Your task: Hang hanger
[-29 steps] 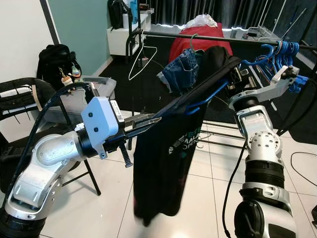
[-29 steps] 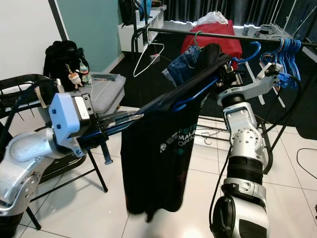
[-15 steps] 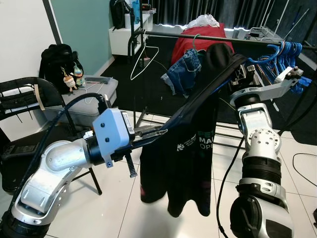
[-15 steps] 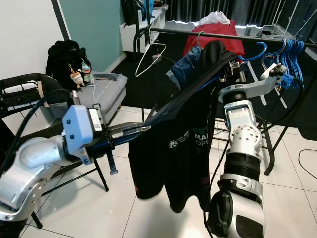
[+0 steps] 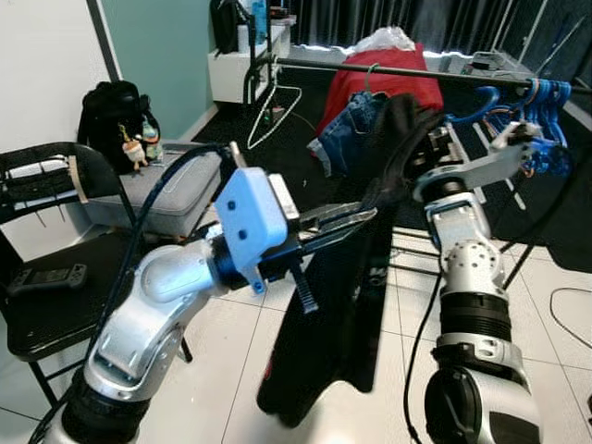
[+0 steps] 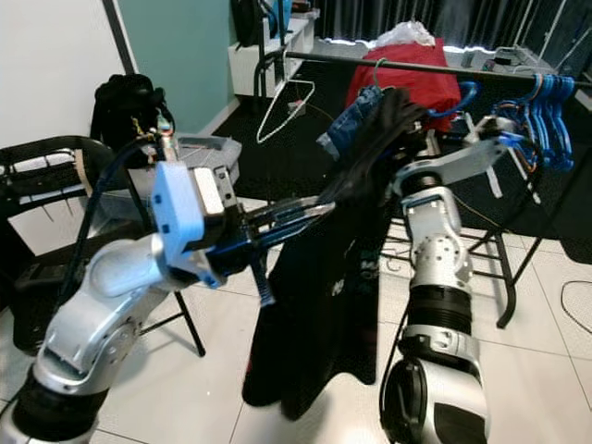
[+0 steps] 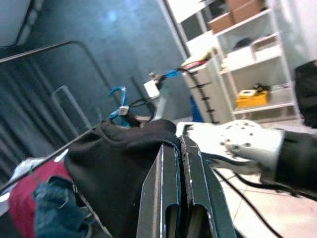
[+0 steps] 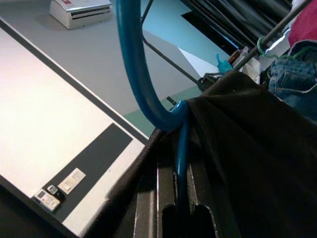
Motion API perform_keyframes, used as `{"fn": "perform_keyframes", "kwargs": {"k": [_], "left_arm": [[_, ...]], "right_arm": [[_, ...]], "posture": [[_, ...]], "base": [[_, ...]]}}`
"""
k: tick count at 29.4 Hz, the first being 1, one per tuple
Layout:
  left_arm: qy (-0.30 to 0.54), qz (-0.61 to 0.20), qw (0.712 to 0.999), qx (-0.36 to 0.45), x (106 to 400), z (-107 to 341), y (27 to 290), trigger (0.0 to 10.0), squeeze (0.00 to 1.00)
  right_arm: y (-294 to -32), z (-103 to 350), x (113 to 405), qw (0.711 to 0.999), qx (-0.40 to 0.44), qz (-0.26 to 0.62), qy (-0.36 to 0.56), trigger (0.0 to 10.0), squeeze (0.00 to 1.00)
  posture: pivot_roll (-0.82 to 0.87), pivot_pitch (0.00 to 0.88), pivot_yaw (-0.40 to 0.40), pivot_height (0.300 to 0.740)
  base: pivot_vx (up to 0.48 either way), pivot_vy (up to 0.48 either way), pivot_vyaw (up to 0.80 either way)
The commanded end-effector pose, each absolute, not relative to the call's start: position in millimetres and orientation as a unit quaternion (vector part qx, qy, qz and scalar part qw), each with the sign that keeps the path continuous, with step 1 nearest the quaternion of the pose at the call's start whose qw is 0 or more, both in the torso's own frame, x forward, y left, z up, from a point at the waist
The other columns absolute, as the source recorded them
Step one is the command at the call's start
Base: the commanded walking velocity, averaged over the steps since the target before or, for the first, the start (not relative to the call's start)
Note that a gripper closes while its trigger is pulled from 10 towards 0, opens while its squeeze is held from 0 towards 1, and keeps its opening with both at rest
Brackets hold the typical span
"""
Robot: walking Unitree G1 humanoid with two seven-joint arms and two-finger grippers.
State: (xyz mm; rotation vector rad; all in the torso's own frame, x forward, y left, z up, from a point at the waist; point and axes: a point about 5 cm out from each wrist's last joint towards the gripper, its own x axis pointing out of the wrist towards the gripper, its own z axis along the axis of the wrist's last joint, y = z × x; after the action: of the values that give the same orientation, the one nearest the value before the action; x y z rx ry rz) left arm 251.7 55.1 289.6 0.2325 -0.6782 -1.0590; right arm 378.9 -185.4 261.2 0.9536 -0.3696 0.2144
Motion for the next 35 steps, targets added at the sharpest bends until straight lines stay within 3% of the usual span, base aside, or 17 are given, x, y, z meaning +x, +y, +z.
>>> {"fn": "perform_keyframes", "kwargs": {"k": [1,5,8,16,26,35], "left_arm": [[-0.315,-0.496,0.801,0.113,252.4,291.1,47.6,10.0,0.00],[-0.307,-0.501,0.800,0.120,253.4,289.7,41.6,10.0,0.00],[-0.258,-0.502,0.804,0.188,260.0,270.0,43.0,10.0,0.00],[-0.221,-0.459,0.821,0.258,276.3,262.1,51.8,10.0,0.00],[-0.240,-0.393,0.846,0.270,290.6,281.9,65.1,10.0,0.00],[-0.233,-0.393,0.836,0.305,289.7,284.4,80.8,10.0,0.00]], "right_arm": [[-181.8,258.3,379.7,0.868,0.454,0.100,-0.173,10.0,0.00],[-179.8,257.2,380.1,0.868,0.455,0.099,-0.172,10.0,0.00],[-177.8,256.7,379.9,0.870,0.452,0.100,-0.170,10.0,0.00],[-162.4,245.6,379.2,0.875,0.449,0.113,-0.144,10.0,0.00],[-138.9,221.8,376.6,0.892,0.425,0.121,-0.095,10.0,0.00],[-140.9,215.7,376.4,0.897,0.419,0.112,-0.089,10.0,0.00]], "posture": [[0.01,0.000,-0.033,0.736],[0.01,0.000,-0.030,0.736],[0.00,0.000,-0.026,0.736],[0.01,0.000,-0.028,0.736],[0.01,0.000,-0.028,0.736],[0.02,0.000,-0.026,0.736]], "base": [[0.000,0.000,0.00],[0.000,0.000,0.00],[0.000,0.000,0.00],[0.000,0.000,0.00],[0.000,0.000,0.00],[0.000,0.000,0.00]]}}
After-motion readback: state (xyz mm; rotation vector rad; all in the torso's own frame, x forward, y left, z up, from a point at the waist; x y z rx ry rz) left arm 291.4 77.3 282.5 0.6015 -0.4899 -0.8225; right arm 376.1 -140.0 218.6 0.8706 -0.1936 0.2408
